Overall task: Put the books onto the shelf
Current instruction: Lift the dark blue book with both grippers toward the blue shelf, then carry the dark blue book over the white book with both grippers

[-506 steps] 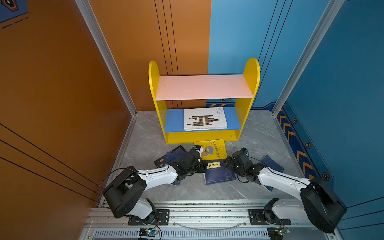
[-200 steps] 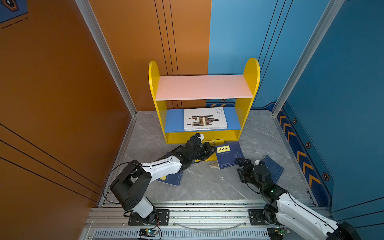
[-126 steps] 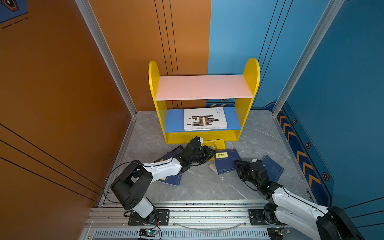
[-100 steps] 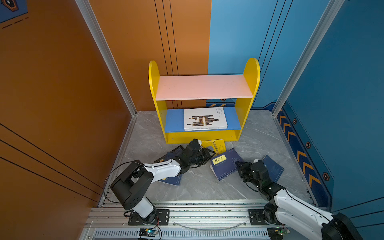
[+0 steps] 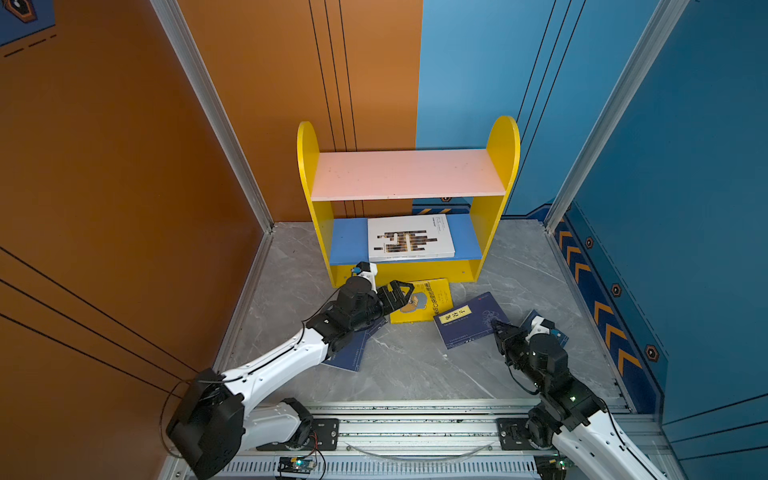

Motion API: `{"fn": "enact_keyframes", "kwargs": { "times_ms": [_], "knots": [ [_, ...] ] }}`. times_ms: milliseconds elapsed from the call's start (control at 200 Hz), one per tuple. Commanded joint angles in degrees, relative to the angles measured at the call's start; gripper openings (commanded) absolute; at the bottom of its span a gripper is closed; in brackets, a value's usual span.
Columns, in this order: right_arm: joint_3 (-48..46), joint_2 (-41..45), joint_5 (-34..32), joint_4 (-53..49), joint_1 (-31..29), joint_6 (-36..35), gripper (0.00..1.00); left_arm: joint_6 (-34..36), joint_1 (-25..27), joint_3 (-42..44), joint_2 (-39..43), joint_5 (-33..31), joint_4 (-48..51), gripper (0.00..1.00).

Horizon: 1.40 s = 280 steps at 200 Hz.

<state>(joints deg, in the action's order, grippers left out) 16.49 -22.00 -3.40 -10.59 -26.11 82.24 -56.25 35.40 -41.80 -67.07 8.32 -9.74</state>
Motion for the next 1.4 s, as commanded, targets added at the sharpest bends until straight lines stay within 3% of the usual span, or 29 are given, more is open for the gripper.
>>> {"fn": "enact_keyframes", "kwargs": {
  "times_ms": [0,200,325,431,646,961,1202,1397],
  "knots": [
    [8.1,-1.9,3.5,1.5,0.3,-5.8,0.09,7.3,-2.7,-0.8,4.2,0.3,4.8,0.98],
    [19.4,-13.6,12.1,11.4,-0.2,-8.4,0.09,6.8,-8.1,-0.9,6.9,12.6,-0.6,0.98],
    [22.9,-20.6,12.3,18.8,-1.1,-8.6,0.09,3.6,-10.1,-1.9,5.8,21.4,-6.5,0.98],
    [23.7,-26.7,11.4,28.6,-2.1,-7.5,0.09,0.4,-10.3,-1.8,4.9,24.9,-12.1,0.98],
    [26.9,-36.3,9.6,40.3,-2.5,-6.9,0.08,-4.8,-10.0,-1.9,2.7,24.3,-15.2,1.00],
    [30.7,-43.3,10.3,47.0,-2.7,-6.4,0.08,-9.9,-8.1,-2.7,-2.2,23.5,-19.4,0.91],
    [30.8,-48.7,9.9,53.1,-2.9,-4.7,0.08,-14.6,-6.4,-3.4,-5.6,23.0,-29.0,0.74],
    [31.1,-52.0,9.9,56.9,-2.9,-3.3,0.08,-15.4,-6.1,-3.9,-7.6,22.3,-32.1,0.54]
  ]
}}
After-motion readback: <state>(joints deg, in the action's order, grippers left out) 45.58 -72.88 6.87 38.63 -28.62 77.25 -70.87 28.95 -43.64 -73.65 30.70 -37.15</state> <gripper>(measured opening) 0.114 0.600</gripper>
